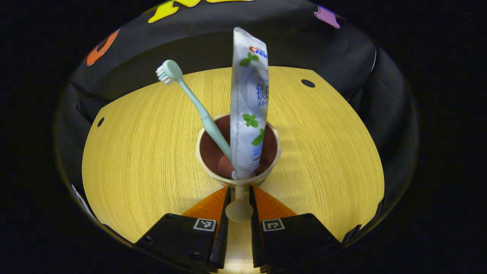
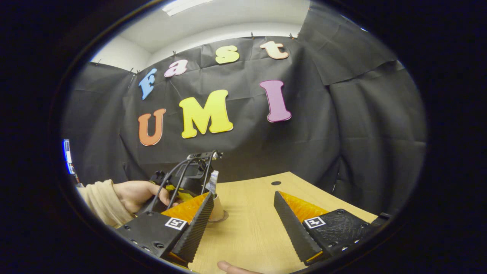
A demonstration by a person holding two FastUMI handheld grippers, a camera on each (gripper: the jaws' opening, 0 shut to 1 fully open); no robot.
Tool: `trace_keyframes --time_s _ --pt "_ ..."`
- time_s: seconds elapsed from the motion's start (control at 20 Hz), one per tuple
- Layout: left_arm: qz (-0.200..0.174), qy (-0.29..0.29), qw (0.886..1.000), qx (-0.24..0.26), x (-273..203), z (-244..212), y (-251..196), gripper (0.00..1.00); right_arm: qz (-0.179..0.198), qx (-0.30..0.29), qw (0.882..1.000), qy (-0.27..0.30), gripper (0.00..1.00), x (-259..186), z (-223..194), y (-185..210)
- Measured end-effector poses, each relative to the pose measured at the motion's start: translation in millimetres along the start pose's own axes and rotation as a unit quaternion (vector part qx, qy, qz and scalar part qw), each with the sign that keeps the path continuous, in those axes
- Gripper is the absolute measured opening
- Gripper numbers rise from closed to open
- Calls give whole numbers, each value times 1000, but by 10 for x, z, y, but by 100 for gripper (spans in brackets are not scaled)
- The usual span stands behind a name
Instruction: Put the toothbrush and toothpaste on the desktop into the cup, then pick up the cup and place it on the coaster on the desktop.
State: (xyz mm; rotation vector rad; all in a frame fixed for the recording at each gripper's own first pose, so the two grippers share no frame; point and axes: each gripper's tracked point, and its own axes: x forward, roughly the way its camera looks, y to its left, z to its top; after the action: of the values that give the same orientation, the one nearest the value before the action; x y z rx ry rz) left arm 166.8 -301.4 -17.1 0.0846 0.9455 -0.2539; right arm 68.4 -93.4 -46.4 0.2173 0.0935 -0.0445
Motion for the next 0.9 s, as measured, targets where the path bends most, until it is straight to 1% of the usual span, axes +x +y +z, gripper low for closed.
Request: trace_keyframes --time_s 0.05,0.1,0.15,0.2,0.25,0.3,0.35,0.4,0.45,0.5,0.55,0.6,0.7,0.75,0.85,0.9 --pt "6 -26 999 20 -115 126 16 35 1 0 1000 4 96 8 -28 17" --pt "14 -49 998 33 -244 239 47 64 2 -4 1000 7 95 8 -57 46" --pt "18 -58 997 37 -341 290 70 77 3 -10 1000 8 96 6 -65 70" --pt "18 -67 997 37 -450 331 79 81 3 -15 1000 8 96 4 -66 98" --pt "22 -80 996 35 -565 379 108 86 4 -19 1000 9 93 0 -72 121" --pt "26 -97 994 31 -689 433 148 86 4 -20 1000 9 92 -4 -66 159" --pt "23 -124 992 22 -814 514 170 88 4 -16 1000 10 96 -8 -55 188" --pt "21 -148 989 13 -922 587 194 88 6 -11 1000 13 96 -22 -58 223" --pt "13 -162 987 7 -1036 614 203 93 12 -6 1000 17 96 -39 -57 274" --pt "14 -186 982 -1 -1164 425 397 94 18 1 1000 21 96 -60 -43 338" --pt "26 -212 977 -5 -1360 489 347 100 23 7 999 25 96 -69 -24 378" --pt "38 -234 972 -6 -1468 485 457 94 27 9 999 29 95 -74 -31 405" --pt "72 -274 959 -14 -1694 410 789 94 40 17 998 35 96 -99 -35 503" --pt "90 -294 951 -23 -1830 367 938 94 41 14 998 35 95 -106 -30 520" --pt "122 -335 933 -41 -2115 194 1231 94 41 3 999 31 95 -131 -5 556" --pt "131 -354 925 -45 -2241 113 1329 94 46 3 998 35 96 -142 -15 596"
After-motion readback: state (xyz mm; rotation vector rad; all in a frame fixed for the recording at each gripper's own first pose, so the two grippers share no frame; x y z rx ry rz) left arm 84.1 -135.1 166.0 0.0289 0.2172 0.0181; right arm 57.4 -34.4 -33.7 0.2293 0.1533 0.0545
